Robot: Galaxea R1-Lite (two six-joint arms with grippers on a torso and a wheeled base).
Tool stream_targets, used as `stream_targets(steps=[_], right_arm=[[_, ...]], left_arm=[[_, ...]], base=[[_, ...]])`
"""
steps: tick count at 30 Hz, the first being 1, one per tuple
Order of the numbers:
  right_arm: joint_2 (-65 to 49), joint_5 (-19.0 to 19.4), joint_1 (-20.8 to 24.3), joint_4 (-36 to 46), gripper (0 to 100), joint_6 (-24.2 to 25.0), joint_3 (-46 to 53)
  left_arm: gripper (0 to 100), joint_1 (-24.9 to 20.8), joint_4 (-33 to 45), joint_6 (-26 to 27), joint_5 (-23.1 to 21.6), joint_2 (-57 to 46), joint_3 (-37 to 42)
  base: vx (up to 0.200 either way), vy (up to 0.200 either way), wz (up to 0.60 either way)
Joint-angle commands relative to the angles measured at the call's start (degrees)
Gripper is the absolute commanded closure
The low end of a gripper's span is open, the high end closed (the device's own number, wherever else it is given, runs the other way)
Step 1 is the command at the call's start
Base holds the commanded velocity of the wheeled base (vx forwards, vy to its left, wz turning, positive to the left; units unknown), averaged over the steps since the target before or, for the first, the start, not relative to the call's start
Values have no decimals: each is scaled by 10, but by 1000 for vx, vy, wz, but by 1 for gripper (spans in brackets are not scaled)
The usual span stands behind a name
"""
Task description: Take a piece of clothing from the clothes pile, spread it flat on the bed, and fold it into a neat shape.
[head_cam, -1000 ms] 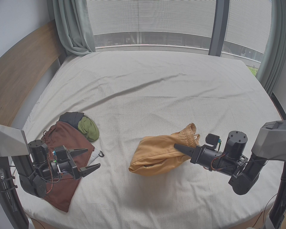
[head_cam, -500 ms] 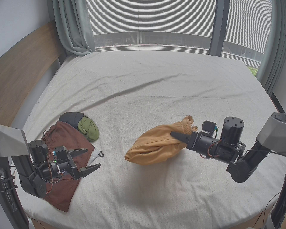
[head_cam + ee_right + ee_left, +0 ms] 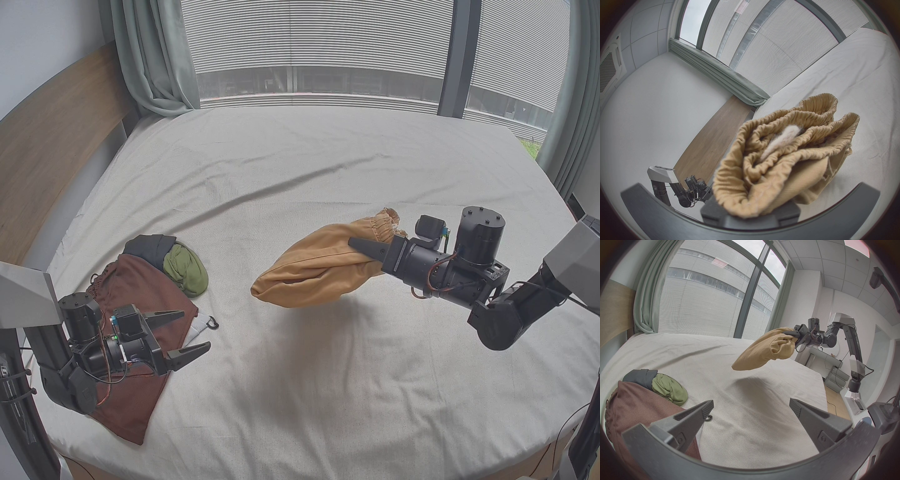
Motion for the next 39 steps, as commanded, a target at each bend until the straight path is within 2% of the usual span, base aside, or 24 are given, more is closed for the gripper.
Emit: stream_targets(steps=[1, 39], right_arm=[[31, 0, -5, 28, 100, 0, -56], [164, 0, -26, 154, 100, 0, -338]], left_arm=[[0, 1, 0, 0, 0, 1, 0], [0, 4, 0, 0, 0, 11, -1]], base=[[0, 0, 0], [0, 0, 0]])
